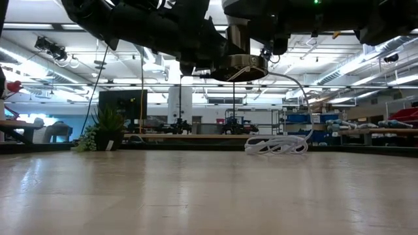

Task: Screw lightbulb
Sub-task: Insert the lightbulb into the lamp socket

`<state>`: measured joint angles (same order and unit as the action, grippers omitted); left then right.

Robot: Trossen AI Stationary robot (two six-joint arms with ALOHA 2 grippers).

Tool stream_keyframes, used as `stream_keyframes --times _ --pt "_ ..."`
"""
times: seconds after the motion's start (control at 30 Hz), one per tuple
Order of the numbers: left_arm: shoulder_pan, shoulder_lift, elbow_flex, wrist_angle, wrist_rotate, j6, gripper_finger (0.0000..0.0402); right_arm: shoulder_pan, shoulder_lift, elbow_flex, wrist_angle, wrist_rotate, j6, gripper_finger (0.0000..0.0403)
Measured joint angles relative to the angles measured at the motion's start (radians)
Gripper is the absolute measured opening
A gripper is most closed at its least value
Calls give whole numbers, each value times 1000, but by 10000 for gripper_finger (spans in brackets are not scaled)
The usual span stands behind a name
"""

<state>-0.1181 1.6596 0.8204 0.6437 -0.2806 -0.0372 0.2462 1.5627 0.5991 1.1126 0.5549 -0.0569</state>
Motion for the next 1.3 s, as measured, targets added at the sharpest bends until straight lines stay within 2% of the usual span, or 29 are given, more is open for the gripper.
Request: stream_keyframes --times 0.43,0.73,1.3 --pt "0 0 0 -1 -1 0 160 -7 0 6 -22 -3 -26 182" --pt "0 2 -1 -20 -3 -1 160 -18 -1 54 -173 -6 16 181" --pt "0 2 -2 -18 2 0 160 -6 -1 55 -189 15 5 184"
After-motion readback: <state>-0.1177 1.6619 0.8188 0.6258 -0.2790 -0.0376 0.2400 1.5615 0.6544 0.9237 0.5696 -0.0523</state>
